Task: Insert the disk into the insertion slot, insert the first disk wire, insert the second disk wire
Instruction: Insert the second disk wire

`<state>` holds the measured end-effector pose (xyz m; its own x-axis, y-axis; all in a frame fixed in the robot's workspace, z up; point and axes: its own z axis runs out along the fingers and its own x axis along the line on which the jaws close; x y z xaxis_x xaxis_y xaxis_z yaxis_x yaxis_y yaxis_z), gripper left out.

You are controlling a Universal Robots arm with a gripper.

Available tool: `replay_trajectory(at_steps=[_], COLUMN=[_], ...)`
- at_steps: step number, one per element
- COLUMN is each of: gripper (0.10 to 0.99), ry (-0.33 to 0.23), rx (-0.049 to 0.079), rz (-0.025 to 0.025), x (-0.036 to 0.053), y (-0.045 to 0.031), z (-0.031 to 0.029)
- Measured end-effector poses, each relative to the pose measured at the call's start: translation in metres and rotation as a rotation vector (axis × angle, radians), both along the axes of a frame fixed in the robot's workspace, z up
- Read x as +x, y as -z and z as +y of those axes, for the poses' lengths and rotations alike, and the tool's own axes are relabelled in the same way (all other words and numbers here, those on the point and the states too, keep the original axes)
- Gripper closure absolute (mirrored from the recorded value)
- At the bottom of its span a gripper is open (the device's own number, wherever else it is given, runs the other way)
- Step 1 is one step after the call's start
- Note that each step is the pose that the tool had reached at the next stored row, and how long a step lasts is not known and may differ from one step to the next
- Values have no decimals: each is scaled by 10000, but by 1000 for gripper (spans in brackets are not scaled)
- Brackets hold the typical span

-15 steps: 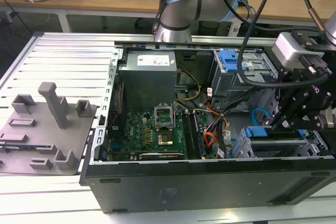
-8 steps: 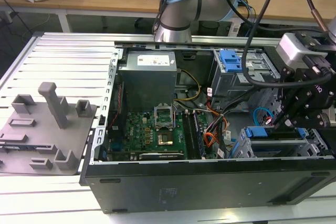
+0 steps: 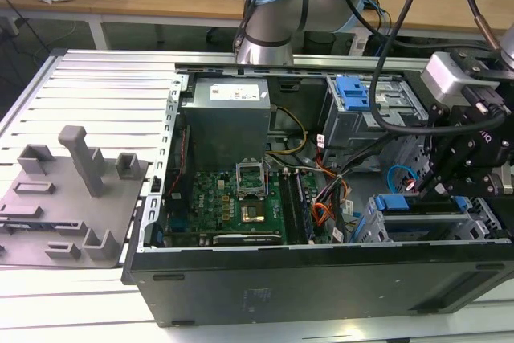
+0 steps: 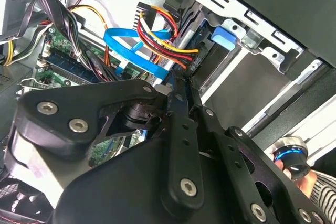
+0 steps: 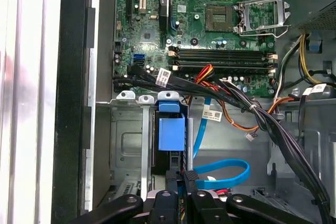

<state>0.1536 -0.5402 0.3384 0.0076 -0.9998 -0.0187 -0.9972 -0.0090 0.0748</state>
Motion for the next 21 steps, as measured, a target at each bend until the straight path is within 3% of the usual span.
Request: replay_trajectory(at_steps=[6,10,17,21], gripper=[925,925,925,925], ry=[0,0,0,1], rx=[15,177,176,189], rz=[1,1,0,2], x=[0,0,0,2], y=[-32,-36,-34,11], z=[0,1,-27,-29])
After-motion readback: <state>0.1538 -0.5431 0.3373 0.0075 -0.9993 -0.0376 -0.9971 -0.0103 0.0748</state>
